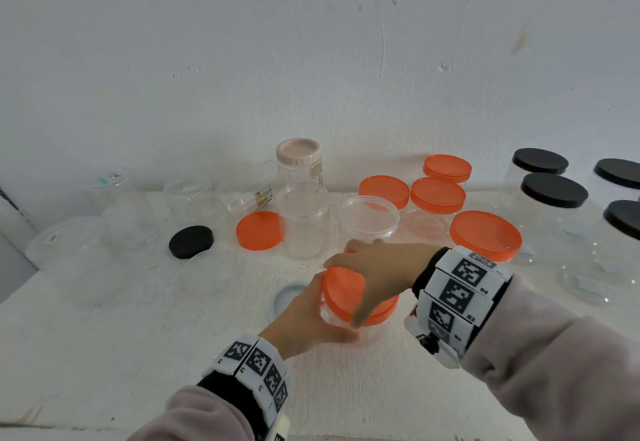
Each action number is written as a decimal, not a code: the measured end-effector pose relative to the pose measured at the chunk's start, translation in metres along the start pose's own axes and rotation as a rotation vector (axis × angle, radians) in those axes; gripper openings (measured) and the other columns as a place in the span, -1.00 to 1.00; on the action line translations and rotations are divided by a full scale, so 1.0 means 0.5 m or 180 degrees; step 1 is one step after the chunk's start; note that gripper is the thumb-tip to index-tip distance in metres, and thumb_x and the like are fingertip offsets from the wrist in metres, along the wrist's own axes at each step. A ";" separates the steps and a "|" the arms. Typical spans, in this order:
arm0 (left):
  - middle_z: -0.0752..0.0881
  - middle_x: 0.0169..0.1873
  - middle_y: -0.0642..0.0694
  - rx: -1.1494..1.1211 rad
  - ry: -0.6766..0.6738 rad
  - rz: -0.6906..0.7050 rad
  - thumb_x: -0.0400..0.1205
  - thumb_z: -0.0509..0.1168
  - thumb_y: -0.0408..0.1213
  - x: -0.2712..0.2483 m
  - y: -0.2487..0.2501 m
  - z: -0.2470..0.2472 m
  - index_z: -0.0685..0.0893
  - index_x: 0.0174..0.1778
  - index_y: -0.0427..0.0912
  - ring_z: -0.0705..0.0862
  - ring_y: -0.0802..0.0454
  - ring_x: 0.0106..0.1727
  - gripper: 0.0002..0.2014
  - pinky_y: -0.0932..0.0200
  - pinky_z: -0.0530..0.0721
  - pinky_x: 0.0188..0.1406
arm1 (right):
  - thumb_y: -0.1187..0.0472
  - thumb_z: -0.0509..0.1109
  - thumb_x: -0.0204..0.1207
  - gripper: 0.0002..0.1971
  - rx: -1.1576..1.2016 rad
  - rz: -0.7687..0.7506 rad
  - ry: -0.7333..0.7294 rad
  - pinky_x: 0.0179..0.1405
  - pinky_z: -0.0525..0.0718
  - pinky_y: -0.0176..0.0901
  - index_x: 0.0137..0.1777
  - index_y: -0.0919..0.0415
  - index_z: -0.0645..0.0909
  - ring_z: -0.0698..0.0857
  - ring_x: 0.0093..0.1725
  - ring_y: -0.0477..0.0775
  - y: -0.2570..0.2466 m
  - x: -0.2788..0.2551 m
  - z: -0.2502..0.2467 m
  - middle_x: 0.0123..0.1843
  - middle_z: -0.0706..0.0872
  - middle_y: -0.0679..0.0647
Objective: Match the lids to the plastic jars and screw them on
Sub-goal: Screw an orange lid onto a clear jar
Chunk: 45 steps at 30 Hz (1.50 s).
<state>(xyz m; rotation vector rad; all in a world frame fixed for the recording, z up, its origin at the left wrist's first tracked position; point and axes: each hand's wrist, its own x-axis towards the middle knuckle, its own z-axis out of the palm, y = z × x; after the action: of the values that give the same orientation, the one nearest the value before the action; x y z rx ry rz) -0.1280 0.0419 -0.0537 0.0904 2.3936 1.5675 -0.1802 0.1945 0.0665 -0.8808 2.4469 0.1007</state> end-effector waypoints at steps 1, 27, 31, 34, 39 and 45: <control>0.47 0.42 0.14 -0.0008 0.0004 0.0003 0.27 0.67 -0.17 0.000 0.000 0.000 0.10 0.58 0.12 0.45 0.13 0.47 0.08 0.05 0.45 0.47 | -0.38 0.51 0.23 -0.01 0.0000 0.0072 0.0065 0.19 0.52 0.09 0.61 -0.26 0.07 0.39 0.38 0.17 0.000 0.002 0.004 0.42 0.31 -0.06; 0.47 0.41 0.15 -0.0123 -0.0045 0.0019 0.26 0.67 -0.19 -0.002 0.001 -0.001 0.08 0.58 0.16 0.46 0.17 0.44 0.10 0.09 0.47 0.46 | -0.23 0.56 0.25 -0.05 0.0070 -0.0066 0.0006 0.16 0.52 0.09 0.57 -0.37 0.08 0.34 0.36 0.14 -0.002 0.007 0.005 0.41 0.28 -0.07; 0.50 0.42 0.13 -0.0144 -0.0025 0.0015 0.27 0.67 -0.21 -0.004 0.001 -0.001 0.12 0.62 0.05 0.46 0.12 0.47 0.09 -0.04 0.46 0.49 | -0.53 0.37 0.21 -0.01 0.0064 0.0246 0.0214 0.05 0.50 0.01 0.61 -0.18 0.12 0.47 0.32 0.21 -0.001 0.008 0.015 0.38 0.35 0.02; 0.49 0.43 0.14 -0.0142 -0.0050 0.0013 0.27 0.67 -0.20 -0.003 0.001 -0.002 0.11 0.63 0.06 0.46 0.12 0.47 0.10 -0.05 0.46 0.49 | -0.55 0.37 0.20 0.03 -0.0050 0.0357 0.0205 0.04 0.52 0.00 0.61 -0.11 0.14 0.52 0.27 0.21 -0.004 0.007 0.013 0.38 0.39 0.06; 0.49 0.40 0.15 -0.0110 -0.0088 0.0035 0.26 0.66 -0.19 -0.001 -0.002 -0.002 0.11 0.57 0.15 0.46 0.17 0.44 0.08 0.12 0.49 0.44 | -0.16 0.62 0.22 0.08 -0.0075 0.0052 -0.0148 0.27 0.51 0.20 0.62 -0.35 -0.04 0.29 0.47 0.21 -0.009 -0.002 -0.002 0.51 0.23 -0.03; 0.52 0.37 0.18 -0.0180 -0.0076 0.0046 0.15 0.66 -0.06 -0.002 -0.003 -0.001 0.12 0.59 0.11 0.50 0.25 0.39 0.14 0.16 0.49 0.39 | -0.44 0.47 0.21 0.01 0.0057 0.0184 0.0130 0.07 0.50 0.01 0.61 -0.23 0.09 0.43 0.34 0.21 -0.003 0.003 0.012 0.38 0.32 -0.01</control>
<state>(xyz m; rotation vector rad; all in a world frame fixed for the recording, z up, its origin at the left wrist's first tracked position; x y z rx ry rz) -0.1272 0.0407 -0.0547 0.1147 2.3337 1.6300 -0.1775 0.1942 0.0609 -0.8123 2.5080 0.0822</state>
